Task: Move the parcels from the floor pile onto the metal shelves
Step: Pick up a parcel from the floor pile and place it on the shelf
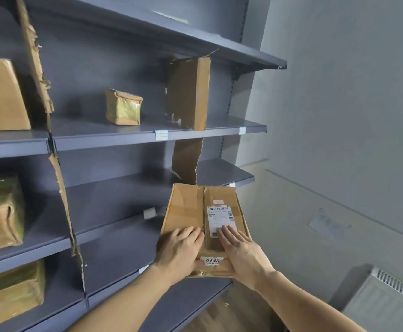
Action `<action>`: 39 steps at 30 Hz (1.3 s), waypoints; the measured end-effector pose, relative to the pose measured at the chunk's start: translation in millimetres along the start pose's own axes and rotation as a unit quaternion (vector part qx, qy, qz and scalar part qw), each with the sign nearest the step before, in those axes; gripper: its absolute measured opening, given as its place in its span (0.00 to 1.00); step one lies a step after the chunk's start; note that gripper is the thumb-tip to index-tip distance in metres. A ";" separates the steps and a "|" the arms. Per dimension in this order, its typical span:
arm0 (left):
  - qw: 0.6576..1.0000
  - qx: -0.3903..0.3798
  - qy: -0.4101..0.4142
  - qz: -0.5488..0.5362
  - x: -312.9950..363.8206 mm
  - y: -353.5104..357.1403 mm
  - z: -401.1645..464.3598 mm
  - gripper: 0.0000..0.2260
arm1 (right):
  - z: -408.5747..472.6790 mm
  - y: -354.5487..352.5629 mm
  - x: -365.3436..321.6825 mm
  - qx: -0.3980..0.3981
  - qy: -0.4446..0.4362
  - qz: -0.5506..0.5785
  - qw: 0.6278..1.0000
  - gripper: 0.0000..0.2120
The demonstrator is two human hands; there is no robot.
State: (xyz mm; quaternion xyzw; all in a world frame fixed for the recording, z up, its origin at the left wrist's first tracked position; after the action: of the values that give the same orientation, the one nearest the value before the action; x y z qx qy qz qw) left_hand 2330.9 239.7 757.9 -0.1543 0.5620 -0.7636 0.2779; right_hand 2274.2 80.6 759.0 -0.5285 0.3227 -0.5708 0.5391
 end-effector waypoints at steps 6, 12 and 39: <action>0.999 0.041 -0.033 0.004 -44.1 -11.7 -27.2 0.34 | 30.7 -15.6 -44.5 0.097 -0.017 -0.006 0.995 0.42; 0.994 0.031 -0.094 0.040 -102.4 -8.1 -60.4 0.34 | 82.9 -15.8 -90.5 0.104 -0.066 0.014 0.992 0.41; 0.955 0.016 -0.233 0.185 -264.7 25.1 32.6 0.33 | 340.1 55.6 -68.2 0.085 -0.248 0.086 0.961 0.38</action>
State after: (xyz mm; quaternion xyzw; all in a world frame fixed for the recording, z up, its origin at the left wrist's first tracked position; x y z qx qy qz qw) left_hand 2566.2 367.4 764.9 -0.2172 0.4879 -0.6506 0.5399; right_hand 2603.5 202.7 768.7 -0.5762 0.1737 -0.3988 0.6920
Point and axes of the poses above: each hand's wrist, its own z-axis towards the middle knuckle, its own y-axis out of the palm, x = y × z, the point moved 4 cm from there along z, towards the middle knuckle, and after that the axes turned 2 degrees about -z, right-handed, at the moved point
